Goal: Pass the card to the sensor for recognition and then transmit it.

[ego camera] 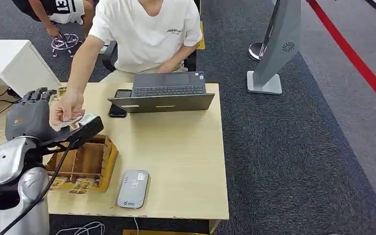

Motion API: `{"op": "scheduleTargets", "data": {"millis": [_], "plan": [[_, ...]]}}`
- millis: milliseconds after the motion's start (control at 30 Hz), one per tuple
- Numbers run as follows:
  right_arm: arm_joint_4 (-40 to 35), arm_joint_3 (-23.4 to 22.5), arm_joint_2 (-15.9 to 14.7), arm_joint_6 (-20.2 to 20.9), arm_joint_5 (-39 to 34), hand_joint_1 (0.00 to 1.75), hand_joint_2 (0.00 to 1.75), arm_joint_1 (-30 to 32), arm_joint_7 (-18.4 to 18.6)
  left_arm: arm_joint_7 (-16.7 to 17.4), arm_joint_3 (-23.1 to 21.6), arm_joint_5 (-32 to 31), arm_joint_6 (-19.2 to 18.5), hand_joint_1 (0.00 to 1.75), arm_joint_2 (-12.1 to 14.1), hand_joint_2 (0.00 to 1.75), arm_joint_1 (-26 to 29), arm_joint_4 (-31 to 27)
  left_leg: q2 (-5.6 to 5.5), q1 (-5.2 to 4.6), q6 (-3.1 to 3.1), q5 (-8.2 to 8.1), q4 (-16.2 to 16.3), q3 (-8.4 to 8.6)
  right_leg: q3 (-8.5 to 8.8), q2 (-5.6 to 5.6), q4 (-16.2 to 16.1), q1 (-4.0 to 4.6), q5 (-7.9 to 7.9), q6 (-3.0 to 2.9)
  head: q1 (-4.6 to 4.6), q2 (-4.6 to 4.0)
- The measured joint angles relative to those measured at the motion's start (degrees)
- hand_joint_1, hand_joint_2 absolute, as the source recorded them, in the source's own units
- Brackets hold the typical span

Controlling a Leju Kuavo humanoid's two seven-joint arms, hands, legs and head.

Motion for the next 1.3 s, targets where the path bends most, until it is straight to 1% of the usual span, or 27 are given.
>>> {"op": "scheduleTargets", "data": {"millis": [167, 600, 633, 667, 700, 867, 967, 1033, 1100, 1167, 1233, 1267, 1300], "plan": [[-0.26, 0.31, 0.00, 0.02, -0.31, 0.00, 1.75, 0.00, 0.35, -1.66, 0.00, 0.00, 0.13, 1.75, -0.59, 1.75, 0.01, 0.04, 0.00, 0.00, 0.00, 0.00, 0.00, 0.00, 0.00, 0.00, 0.00, 0.00, 0.00, 0.00, 0.00, 0.00], [-0.50, 0.98, -0.02, 0.11, -0.39, 0.00, 1.75, -0.04, 0.68, -2.25, 0.00, 0.00, -0.11, 1.75, -1.25, 1.75, -0.01, 0.15, 0.00, 0.00, 0.00, 0.00, 0.00, 0.00, -0.01, 0.00, 0.00, 0.00, 0.00, 0.00, 0.02, -0.02], [-0.55, 1.05, 0.00, 0.13, -0.42, 0.00, 1.75, -0.04, 0.77, -2.10, 0.00, -0.02, -0.18, 1.75, -1.44, 0.00, -0.01, 0.15, 0.00, 0.00, 0.00, 0.00, 0.00, 0.00, -0.01, 0.00, 0.00, 0.00, 0.00, 0.00, 0.00, 0.00], [-0.59, 1.07, 0.00, 0.20, -0.42, 0.00, 1.75, -0.04, 0.81, -1.73, 0.00, -0.02, -0.59, 1.75, -1.71, 0.00, -0.02, 0.15, 0.00, 0.00, 0.00, 0.00, 0.00, 0.00, 0.00, 0.00, 0.00, 0.00, 0.00, 0.00, 0.02, 0.00], [-0.61, 1.11, -0.02, 0.31, -0.42, 0.00, 1.75, -0.05, 0.83, -1.64, 0.00, -0.02, -1.18, 1.75, -1.77, 1.75, -0.02, 0.15, 0.00, 0.00, 0.00, 0.00, 0.00, 0.00, 0.00, 0.00, 0.00, 0.00, 0.00, 0.00, 0.00, 0.00], [-0.72, 1.29, 0.00, 0.42, -0.46, 0.00, 1.75, -0.07, 0.85, -1.64, 0.00, 0.00, -2.34, 1.75, -2.42, 1.75, -0.04, 0.15, 0.00, 0.00, 0.00, 0.00, 0.00, 0.01, 0.00, 0.00, 0.00, 0.00, 0.00, 0.00, 0.02, 0.00], [-0.72, 1.31, 0.00, 0.37, -0.46, 0.00, 1.75, -0.08, 0.85, -1.77, 0.00, 0.00, -2.34, 1.75, -2.78, 1.75, -0.03, 0.17, 0.00, 0.00, 0.00, 0.00, 0.00, 0.01, -0.01, 0.00, 0.00, 0.00, 0.00, 0.00, 0.00, 0.00], [-0.72, 1.33, -0.02, 0.33, -0.46, 0.00, 1.75, -0.08, 0.85, -3.53, 0.00, 0.00, -1.29, 1.75, -2.78, 1.75, 0.00, 0.42, 0.00, 0.00, 0.00, 0.00, 0.00, 0.01, -0.01, 0.01, 0.00, 0.00, 0.00, 0.00, 0.00, 0.00], [-0.72, 1.40, -0.02, 0.26, -0.96, 0.00, 1.75, -0.08, 0.87, -5.84, -0.02, 0.04, 1.40, 1.75, -2.82, 1.75, 0.18, 0.61, 0.00, 0.00, 0.00, 0.00, 0.00, 0.01, -0.01, 0.01, 0.00, 0.00, 0.00, 0.00, 0.00, 0.00], [-0.72, 1.99, -0.02, -0.26, -2.78, 0.00, 1.75, -0.01, 1.58, -8.47, -0.66, 0.68, 5.32, 1.75, -3.52, 1.75, 1.43, 0.37, 0.01, -0.01, 0.00, 0.00, 0.00, 0.03, -0.01, 0.04, 0.00, -0.01, 0.00, 0.00, -0.02, 0.00], [-1.53, 4.05, -0.02, -1.26, -6.76, 0.00, 1.75, 0.55, 3.62, -11.72, -2.80, 2.47, 10.00, 1.75, -4.65, 1.75, 4.48, -1.67, 0.03, -0.01, 0.01, -0.01, 0.00, 0.01, -0.04, 0.08, -0.02, -0.01, 0.00, 0.00, 0.02, 0.00], [-2.30, 5.56, -0.02, -1.70, -8.49, 0.00, 1.75, 1.17, 4.54, -12.75, -4.38, 3.08, 11.61, 1.75, -4.87, 1.75, 5.79, -2.60, 0.01, -0.02, 0.04, -0.04, 0.00, -0.02, -0.04, 0.05, -0.03, -0.02, -0.02, 0.03, 0.02, 0.00], [-2.95, 7.18, -0.02, -1.92, -9.70, 0.00, 1.75, 1.62, 5.22, -13.05, -6.00, 3.30, 12.87, 1.75, -5.09, 1.75, 6.94, -3.32, 0.00, -0.02, 0.05, -0.04, 0.01, -0.04, -0.04, 0.03, -0.04, -0.02, -0.03, 0.03, 0.07, 0.00]]}}
